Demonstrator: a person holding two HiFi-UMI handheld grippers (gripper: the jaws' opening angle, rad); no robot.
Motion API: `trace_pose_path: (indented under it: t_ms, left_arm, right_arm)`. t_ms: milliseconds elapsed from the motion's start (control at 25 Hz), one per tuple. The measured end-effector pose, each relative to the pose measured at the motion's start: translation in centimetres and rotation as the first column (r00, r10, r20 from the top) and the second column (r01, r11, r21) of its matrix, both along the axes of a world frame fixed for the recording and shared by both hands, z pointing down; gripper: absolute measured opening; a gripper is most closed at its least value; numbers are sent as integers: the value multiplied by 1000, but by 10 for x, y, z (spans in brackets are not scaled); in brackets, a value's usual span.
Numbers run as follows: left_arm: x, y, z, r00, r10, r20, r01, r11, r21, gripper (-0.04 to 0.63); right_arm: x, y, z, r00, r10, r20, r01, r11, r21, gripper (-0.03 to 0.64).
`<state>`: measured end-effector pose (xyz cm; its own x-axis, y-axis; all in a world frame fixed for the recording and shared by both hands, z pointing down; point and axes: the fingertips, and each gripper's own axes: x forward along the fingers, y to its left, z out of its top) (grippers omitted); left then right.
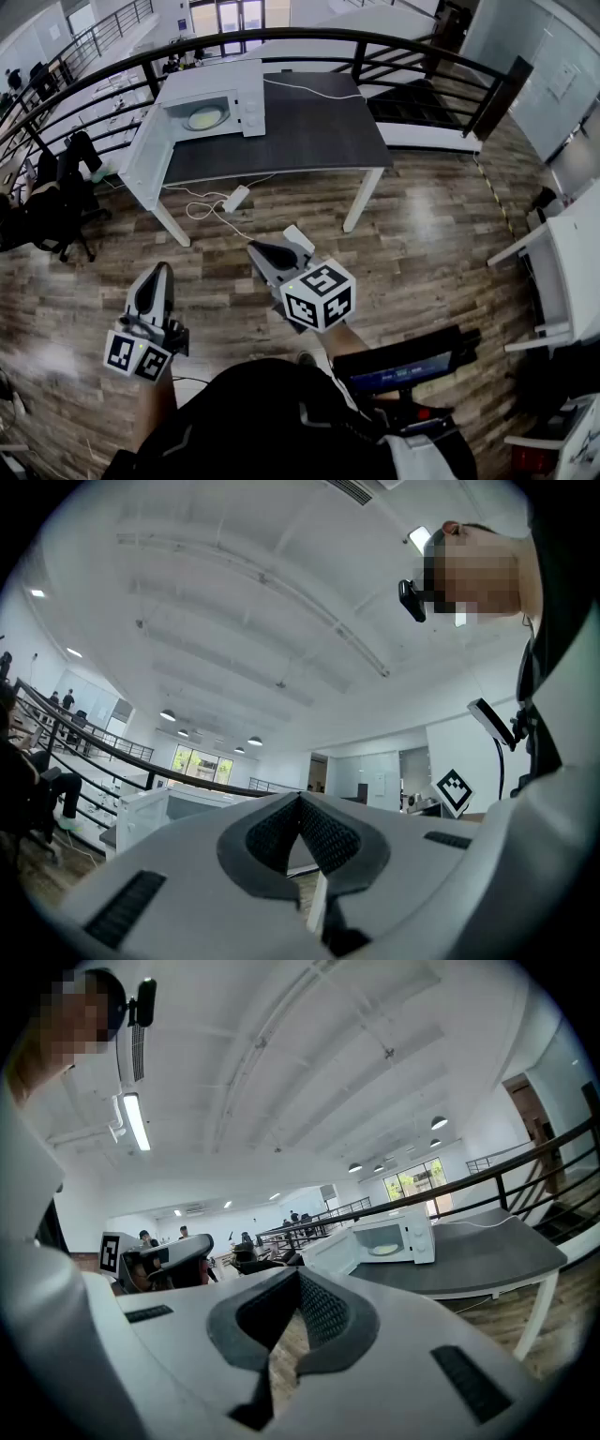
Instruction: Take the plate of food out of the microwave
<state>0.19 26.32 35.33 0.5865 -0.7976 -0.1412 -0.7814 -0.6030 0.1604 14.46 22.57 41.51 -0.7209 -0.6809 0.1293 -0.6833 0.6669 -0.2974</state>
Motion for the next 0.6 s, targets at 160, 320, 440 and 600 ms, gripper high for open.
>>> trace_pose_path:
  t_ms: [160, 320, 440, 600]
  left_arm:
    - [0, -2, -2, 1000, 7, -3, -7, 1000, -7, 5]
    - [0, 1, 1, 1000, 26, 4, -25, 999, -30, 5]
    - [-1, 6, -2, 997, 52, -52, -54, 998, -33, 5]
    - [-11, 9, -16, 971, 85, -225, -99, 994, -48, 5]
  right_arm:
    - [-2, -1, 0, 1000, -11, -12, 11, 1000, -3, 2]
    - [-1, -1, -1, 1000, 9, -4, -9, 1000, -5, 0]
    - [1, -4, -3, 999, 34, 16, -34, 999, -14, 2]
    - [-7, 1, -3, 995, 42, -94, -37, 998, 45, 2]
